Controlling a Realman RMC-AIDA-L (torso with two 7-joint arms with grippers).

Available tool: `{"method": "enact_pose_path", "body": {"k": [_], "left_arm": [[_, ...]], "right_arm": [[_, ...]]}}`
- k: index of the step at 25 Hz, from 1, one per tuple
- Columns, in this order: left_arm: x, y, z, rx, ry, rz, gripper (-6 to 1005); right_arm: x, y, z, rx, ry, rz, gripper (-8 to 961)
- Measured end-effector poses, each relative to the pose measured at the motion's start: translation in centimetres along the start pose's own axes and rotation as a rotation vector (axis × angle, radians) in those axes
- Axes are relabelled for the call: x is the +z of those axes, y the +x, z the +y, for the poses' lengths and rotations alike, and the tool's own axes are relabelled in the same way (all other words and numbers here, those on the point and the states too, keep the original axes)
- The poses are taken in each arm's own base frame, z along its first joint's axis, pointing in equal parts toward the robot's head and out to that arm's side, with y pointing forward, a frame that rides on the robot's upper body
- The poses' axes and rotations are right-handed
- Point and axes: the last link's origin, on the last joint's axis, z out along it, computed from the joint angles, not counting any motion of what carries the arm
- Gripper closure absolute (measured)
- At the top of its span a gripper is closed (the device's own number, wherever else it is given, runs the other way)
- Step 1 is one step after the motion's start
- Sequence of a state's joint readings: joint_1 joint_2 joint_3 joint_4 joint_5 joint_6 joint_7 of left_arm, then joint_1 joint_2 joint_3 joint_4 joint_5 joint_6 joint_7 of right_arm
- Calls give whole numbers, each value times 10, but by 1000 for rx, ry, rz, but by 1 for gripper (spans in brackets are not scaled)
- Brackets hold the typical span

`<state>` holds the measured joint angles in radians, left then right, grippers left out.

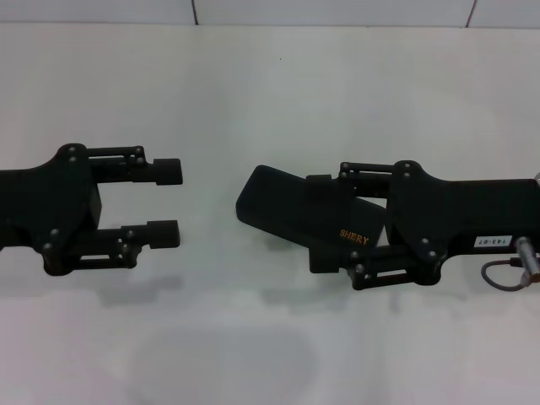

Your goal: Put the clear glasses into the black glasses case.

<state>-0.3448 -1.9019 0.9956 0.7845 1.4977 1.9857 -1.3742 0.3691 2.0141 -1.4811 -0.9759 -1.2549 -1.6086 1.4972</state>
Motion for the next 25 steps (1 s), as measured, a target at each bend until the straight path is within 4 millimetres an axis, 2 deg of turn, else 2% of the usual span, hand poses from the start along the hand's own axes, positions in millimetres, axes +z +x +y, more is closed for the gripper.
{"method": "enact_pose_path", "body": {"k": [13,25], "left_arm": [[0,-7,3,6,13,11,339],[20,-12,-6,36,40,79,343]], "right_arm": [[-2,2,1,-11,7,-4,170],[-16,0,0,-23,41,-23,170]]}}
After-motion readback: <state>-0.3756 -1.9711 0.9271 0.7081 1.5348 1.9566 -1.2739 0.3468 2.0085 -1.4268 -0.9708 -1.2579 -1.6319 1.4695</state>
